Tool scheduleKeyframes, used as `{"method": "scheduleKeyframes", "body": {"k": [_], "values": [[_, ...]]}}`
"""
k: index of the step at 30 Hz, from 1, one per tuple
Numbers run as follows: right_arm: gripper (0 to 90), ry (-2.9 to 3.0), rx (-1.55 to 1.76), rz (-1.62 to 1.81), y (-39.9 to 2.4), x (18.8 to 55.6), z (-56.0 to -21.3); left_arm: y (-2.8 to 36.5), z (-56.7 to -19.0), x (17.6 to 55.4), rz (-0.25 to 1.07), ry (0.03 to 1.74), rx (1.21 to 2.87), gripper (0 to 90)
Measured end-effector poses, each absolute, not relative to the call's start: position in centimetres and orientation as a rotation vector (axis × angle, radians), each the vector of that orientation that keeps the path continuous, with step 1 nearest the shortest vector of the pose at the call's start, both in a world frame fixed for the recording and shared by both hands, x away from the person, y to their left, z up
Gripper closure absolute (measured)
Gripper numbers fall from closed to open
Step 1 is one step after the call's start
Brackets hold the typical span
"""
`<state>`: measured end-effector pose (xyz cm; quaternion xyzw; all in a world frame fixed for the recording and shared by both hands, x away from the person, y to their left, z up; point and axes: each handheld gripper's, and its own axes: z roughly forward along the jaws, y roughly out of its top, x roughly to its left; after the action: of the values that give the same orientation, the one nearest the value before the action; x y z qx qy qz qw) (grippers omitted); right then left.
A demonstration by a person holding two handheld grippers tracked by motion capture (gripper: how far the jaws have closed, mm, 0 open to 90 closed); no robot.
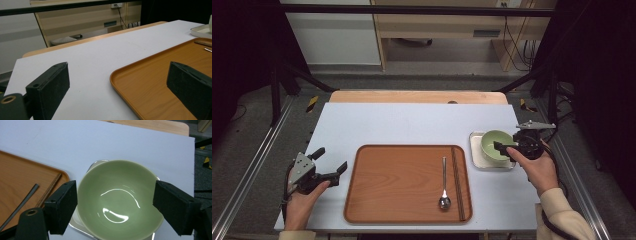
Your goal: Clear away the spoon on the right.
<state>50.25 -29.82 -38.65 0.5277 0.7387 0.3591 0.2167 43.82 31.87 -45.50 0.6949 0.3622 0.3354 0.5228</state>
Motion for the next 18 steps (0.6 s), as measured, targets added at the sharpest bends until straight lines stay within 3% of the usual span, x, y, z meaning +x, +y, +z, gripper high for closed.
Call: {"method": "scheduleKeyframes", "body": {"k": [18], "values": [[32.0,2.037,1.579,0.920,-32.4,52.3,-38.7,32.7,-45.2,43.5,0.827,0.883,1.622,3.9]]}}
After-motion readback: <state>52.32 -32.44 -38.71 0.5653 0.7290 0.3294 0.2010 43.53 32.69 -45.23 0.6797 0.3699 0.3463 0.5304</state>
